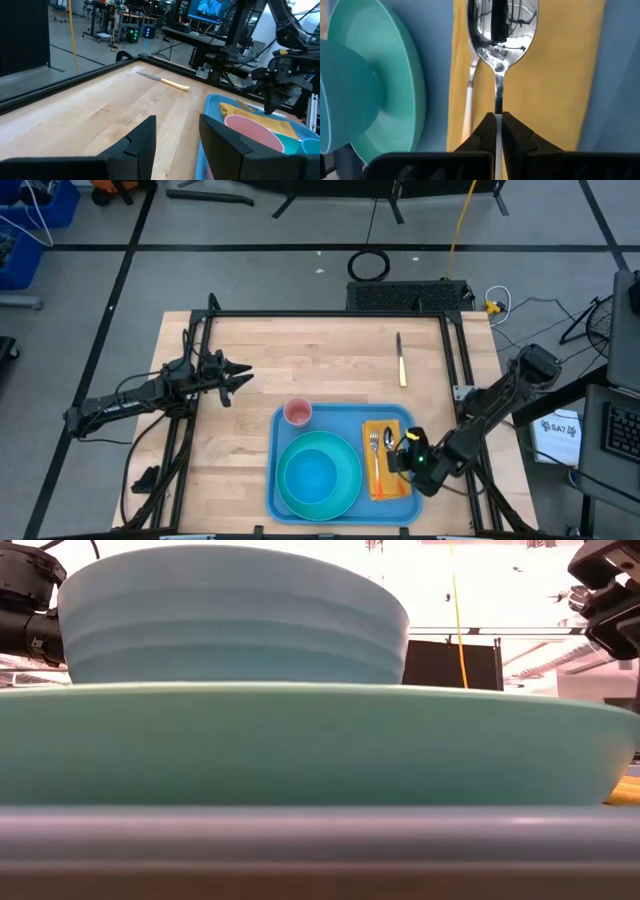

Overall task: Set up tray
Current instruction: Put the orange spoon on the yellow napkin

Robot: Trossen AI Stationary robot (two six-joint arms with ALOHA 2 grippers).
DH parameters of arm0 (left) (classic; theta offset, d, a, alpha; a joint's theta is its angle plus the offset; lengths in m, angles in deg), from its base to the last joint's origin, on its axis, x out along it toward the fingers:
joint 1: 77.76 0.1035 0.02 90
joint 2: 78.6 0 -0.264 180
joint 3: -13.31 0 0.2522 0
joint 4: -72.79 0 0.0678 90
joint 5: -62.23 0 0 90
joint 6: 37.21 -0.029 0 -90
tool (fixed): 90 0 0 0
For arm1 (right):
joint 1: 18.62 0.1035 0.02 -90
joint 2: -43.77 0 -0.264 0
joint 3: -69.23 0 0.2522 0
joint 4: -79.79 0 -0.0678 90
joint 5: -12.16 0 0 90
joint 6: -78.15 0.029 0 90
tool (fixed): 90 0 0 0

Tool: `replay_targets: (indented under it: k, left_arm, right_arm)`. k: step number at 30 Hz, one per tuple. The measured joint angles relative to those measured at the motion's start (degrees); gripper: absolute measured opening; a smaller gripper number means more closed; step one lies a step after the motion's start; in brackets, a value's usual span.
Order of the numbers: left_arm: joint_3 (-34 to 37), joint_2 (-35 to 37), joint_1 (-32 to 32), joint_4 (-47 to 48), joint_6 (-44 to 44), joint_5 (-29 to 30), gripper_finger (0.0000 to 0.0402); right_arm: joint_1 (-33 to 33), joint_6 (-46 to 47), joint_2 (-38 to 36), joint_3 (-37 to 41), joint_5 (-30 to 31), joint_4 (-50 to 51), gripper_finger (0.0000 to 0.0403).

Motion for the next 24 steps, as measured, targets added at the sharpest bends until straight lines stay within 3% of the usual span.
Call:
replay_targets:
  k: [4, 24]
  left_arm:
    - [0.00, 0.02, -0.01, 0.00, 0.00, 0.00, 0.0152]
    - [0.00, 0.02, 0.01, -0.02, 0.00, 0.02, 0.0152]
  right_arm:
    - [0.39, 3.74, 4.06, -3.17, 5.11, 2.16, 0.0000]
    - [-1.33, 3.46, 7.54, -4.27, 4.73, 4.32, 0.0000]
